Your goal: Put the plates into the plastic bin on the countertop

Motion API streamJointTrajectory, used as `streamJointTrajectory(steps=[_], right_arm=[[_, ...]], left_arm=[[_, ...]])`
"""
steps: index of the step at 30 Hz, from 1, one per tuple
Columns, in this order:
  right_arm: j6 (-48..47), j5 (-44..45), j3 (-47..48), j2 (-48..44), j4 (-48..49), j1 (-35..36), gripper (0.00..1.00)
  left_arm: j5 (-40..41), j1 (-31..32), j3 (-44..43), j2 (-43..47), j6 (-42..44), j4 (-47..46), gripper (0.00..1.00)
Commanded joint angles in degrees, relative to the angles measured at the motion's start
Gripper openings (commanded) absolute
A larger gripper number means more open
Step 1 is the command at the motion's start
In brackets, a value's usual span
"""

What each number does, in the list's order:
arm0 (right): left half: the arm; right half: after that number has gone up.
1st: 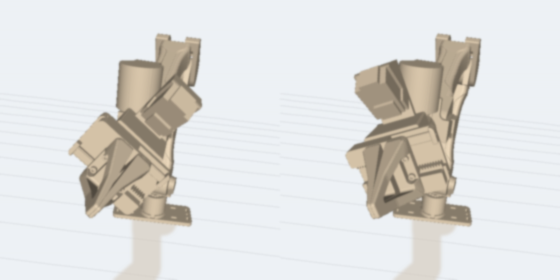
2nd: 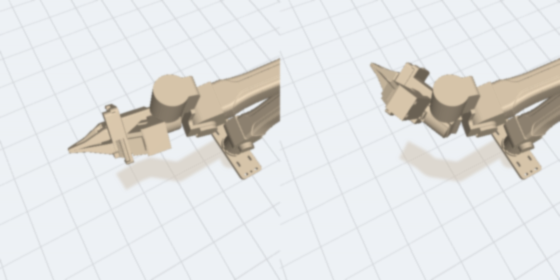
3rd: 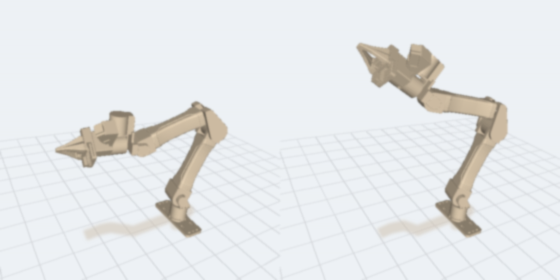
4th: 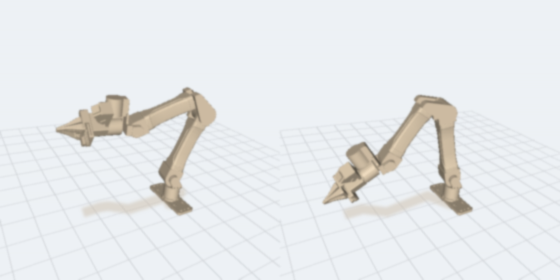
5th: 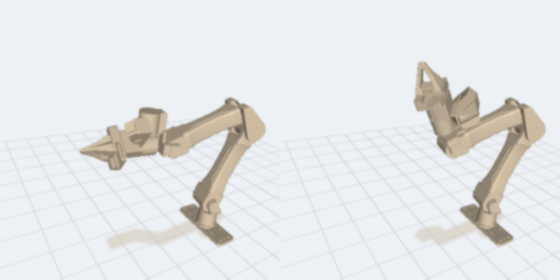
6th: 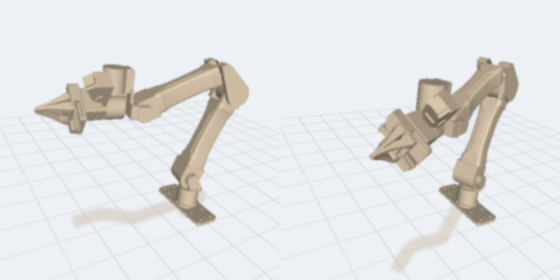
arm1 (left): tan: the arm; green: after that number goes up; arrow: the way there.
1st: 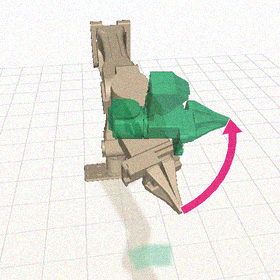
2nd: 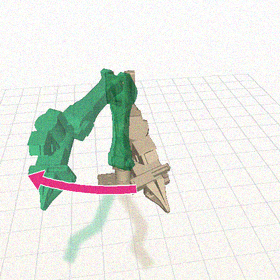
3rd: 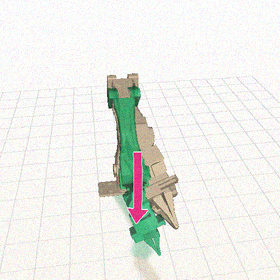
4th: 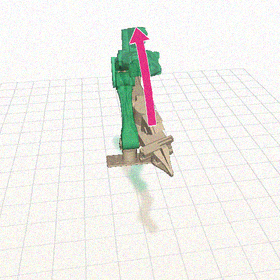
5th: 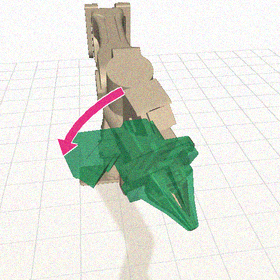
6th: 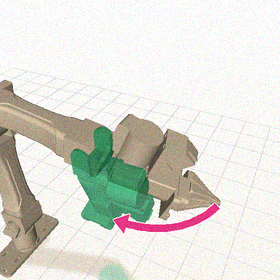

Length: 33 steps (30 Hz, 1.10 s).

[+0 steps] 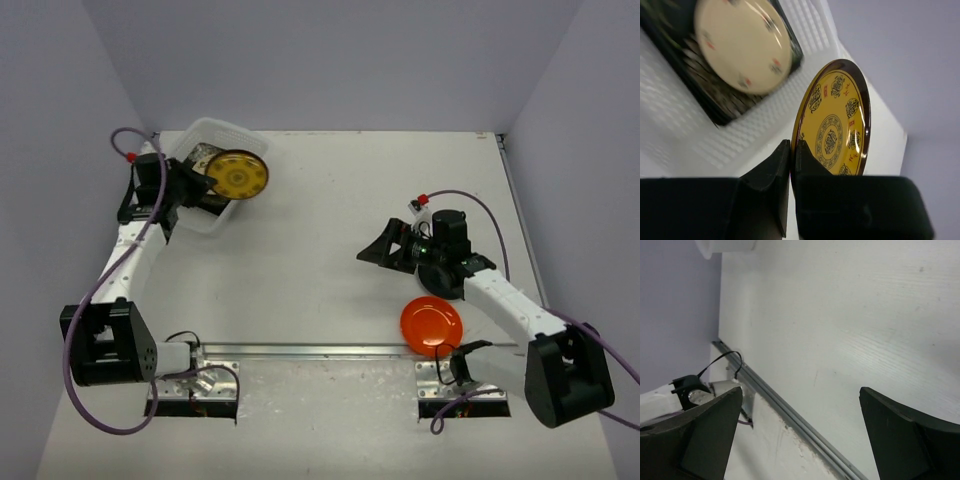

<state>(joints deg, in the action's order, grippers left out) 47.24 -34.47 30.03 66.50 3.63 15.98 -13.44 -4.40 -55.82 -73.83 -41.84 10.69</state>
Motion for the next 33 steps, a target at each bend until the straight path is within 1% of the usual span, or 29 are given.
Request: streamJointTrajectory(steps=[1, 5, 8, 12, 13, 15, 16, 17, 18, 20, 21, 25, 27, 29, 31, 32, 33], right_arm=[[-6.90, 8.04, -0.82, -6.99, -9.13, -0.60, 0.99], [-8.60, 8.98, -1.84, -10.95, -12.99, -0.70, 0.99], [-9.78, 9.45, -2.69, -13.49, -14.78, -0.73, 0.99], [-11.70, 12.32, -3.05, -16.19, -16.80, -0.82, 0.99], [-12.00, 12.61, -2.93, -16.40, -17.19, -0.84, 0.99], [-12.48, 12.15, -2.39, -16.29, -17.46, -0.87, 0.99], [-12.75, 12.03, -2.09, -16.10, -17.67, -0.87, 0.99], [-13.07, 11.43, -1.63, -15.86, -18.06, -0.86, 0.99], [-13.35, 11.22, -1.42, -15.65, -18.41, -0.79, 0.99], [-13.83, 11.18, -1.16, -15.54, -19.05, -0.85, 0.99], [-14.01, 11.29, -0.97, -15.55, -19.38, -0.87, 0.99], [-14.55, 12.60, -0.05, -15.98, -21.22, -0.78, 0.99], [-14.81, 13.93, 0.68, -17.04, -22.62, -0.85, 0.99], [-15.03, 16.47, 1.64, -18.10, -25.59, -0.87, 0.99], [-15.07, 21.03, 3.99, -19.60, -29.01, -0.87, 0.99], [-14.83, 25.45, 4.89, -20.31, -30.51, -0.87, 0.99], [-14.29, 29.55, 6.62, -21.22, -33.03, -0.81, 0.99]], left_arm=[[15.01, -7.32, -6.03, -3.99, -7.87, 0.42, 0.00], [14.21, -9.78, -14.10, -16.33, -7.62, -0.45, 0.00], [11.86, -10.98, -21.44, -24.83, -6.76, 1.74, 0.00], [8.49, -11.11, -24.20, -28.82, -5.73, 1.51, 0.00], [8.37, -11.16, -23.98, -29.15, -5.88, 1.11, 0.03], [7.46, -11.16, -23.72, -29.80, -5.78, 0.30, 0.19], [6.76, -11.15, -23.76, -30.36, -5.69, 0.30, 0.31], [5.25, -11.07, -23.99, -31.13, -5.61, 0.30, 0.49], [4.90, -11.07, -24.06, -31.48, -5.54, 0.30, 0.60], [4.12, -11.07, -24.21, -31.05, -5.17, 0.44, 0.93], [4.18, -11.04, -24.50, -30.68, -4.60, 1.14, 1.00], [6.93, -10.90, -27.38, -28.54, -1.83, 6.81, 1.00], [7.60, -10.90, -27.07, -26.68, -0.76, 9.08, 1.00], [7.14, -10.03, -25.10, -21.70, -0.17, 8.98, 1.00], [6.09, -7.22, -19.61, -15.57, 1.19, 6.20, 1.00], [6.22, -5.15, -18.11, -13.17, 1.81, 5.04, 1.00], [6.23, -1.56, -16.11, -10.19, 3.06, 4.27, 1.00]])
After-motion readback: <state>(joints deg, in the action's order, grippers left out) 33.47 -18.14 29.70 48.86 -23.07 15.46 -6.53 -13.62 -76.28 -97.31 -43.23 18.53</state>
